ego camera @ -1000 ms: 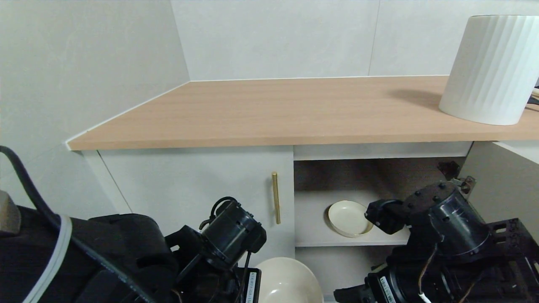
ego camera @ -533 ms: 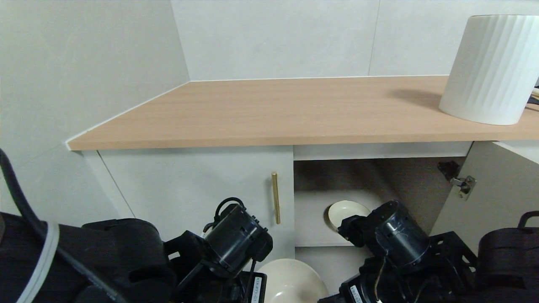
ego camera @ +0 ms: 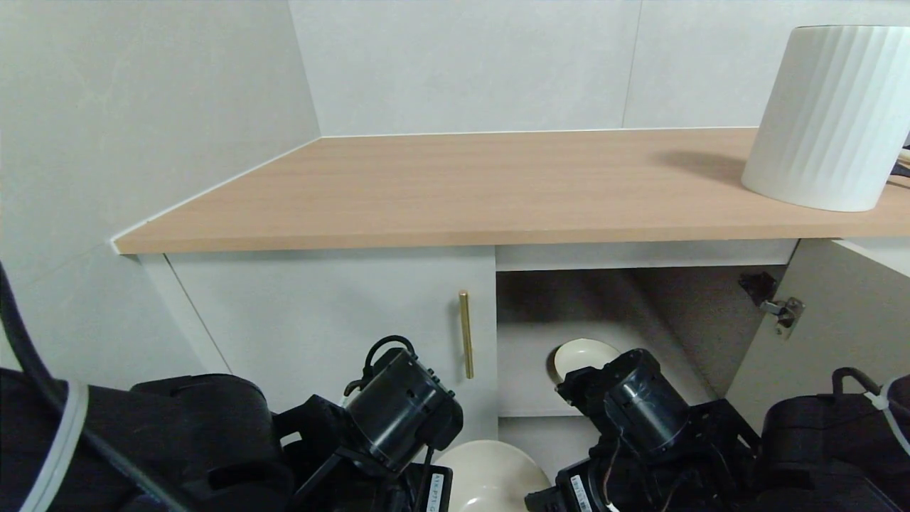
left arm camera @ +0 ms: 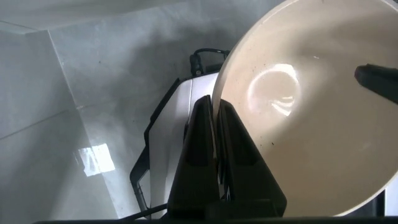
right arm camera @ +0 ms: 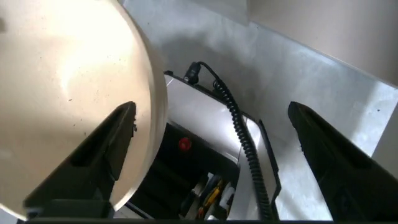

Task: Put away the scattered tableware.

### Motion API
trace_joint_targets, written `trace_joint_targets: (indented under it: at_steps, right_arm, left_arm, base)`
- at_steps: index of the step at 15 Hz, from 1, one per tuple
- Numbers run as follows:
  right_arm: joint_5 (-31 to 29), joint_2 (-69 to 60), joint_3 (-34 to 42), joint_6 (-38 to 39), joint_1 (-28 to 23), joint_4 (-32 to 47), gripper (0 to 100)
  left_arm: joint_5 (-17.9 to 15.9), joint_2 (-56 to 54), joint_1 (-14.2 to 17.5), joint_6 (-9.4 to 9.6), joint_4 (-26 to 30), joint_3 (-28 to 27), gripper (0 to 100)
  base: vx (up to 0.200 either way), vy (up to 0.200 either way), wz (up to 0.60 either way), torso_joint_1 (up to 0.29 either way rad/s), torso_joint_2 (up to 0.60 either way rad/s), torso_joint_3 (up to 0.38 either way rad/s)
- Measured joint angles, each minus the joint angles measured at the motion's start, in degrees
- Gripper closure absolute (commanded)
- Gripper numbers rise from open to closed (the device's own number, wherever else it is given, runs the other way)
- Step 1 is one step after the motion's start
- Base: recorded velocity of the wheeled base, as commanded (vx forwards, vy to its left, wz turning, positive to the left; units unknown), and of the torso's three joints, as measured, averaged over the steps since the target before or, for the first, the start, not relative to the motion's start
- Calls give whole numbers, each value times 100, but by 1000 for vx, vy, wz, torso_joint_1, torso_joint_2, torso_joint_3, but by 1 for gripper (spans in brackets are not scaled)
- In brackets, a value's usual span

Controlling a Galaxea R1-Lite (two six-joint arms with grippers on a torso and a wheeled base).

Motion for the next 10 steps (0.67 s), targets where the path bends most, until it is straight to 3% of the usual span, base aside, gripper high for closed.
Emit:
trace_joint_targets:
  at_steps: [10]
  right_arm:
    - [24, -20, 35, 2, 2, -11, 100]
  left_arm:
    - [-20, 138, 0, -1, -16, 9, 100]
  base:
    - [0, 0, 0, 0, 0, 0]
